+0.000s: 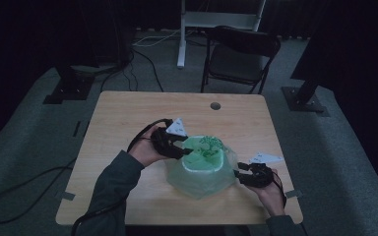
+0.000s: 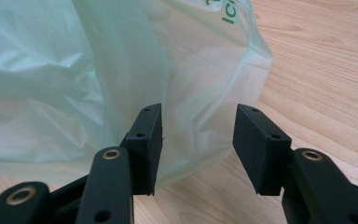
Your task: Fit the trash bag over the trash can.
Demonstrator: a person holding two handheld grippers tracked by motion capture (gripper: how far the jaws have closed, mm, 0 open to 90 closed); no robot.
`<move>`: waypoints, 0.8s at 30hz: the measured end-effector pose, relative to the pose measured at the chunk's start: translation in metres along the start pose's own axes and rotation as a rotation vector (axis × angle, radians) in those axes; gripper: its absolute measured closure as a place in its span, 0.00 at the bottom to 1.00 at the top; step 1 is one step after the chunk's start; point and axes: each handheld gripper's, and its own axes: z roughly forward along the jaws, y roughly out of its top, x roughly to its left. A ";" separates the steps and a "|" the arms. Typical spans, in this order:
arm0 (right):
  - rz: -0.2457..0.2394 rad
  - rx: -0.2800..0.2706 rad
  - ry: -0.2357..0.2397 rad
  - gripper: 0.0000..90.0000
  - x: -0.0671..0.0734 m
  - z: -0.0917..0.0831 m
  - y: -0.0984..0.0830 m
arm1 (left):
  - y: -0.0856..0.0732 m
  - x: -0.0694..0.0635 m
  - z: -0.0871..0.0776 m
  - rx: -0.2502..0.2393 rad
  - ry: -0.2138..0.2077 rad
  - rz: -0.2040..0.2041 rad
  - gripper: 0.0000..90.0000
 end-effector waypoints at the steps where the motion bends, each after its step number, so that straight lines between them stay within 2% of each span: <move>1: 0.001 0.000 0.000 0.58 0.000 0.000 0.000 | -0.003 0.001 -0.004 -0.032 0.017 -0.021 0.54; 3: 0.001 -0.001 -0.001 0.58 0.000 0.000 0.000 | -0.009 0.003 -0.012 -0.082 0.054 -0.053 0.54; 4: 0.001 -0.001 -0.001 0.58 0.000 0.000 0.000 | -0.009 0.003 -0.012 -0.082 0.054 -0.053 0.54; 5: 0.005 -0.002 -0.002 0.58 0.000 0.000 -0.001 | -0.017 0.005 -0.020 -0.133 0.098 -0.093 0.54; 11: 0.005 0.000 -0.002 0.58 0.000 0.000 -0.001 | -0.042 0.010 -0.039 -0.229 0.248 -0.191 0.53; 15: 0.002 0.003 0.000 0.58 0.001 0.001 -0.001 | -0.061 0.015 -0.046 -0.244 0.287 -0.250 0.52; 19: 0.002 0.006 0.001 0.58 0.001 0.002 -0.001 | -0.082 0.018 -0.053 -0.243 0.325 -0.292 0.52; 20: 0.002 0.006 0.001 0.58 0.001 0.002 -0.001 | -0.082 0.018 -0.053 -0.243 0.325 -0.292 0.52; 24: 0.004 0.009 0.002 0.58 0.002 0.002 -0.002 | -0.099 0.017 -0.058 -0.242 0.360 -0.329 0.52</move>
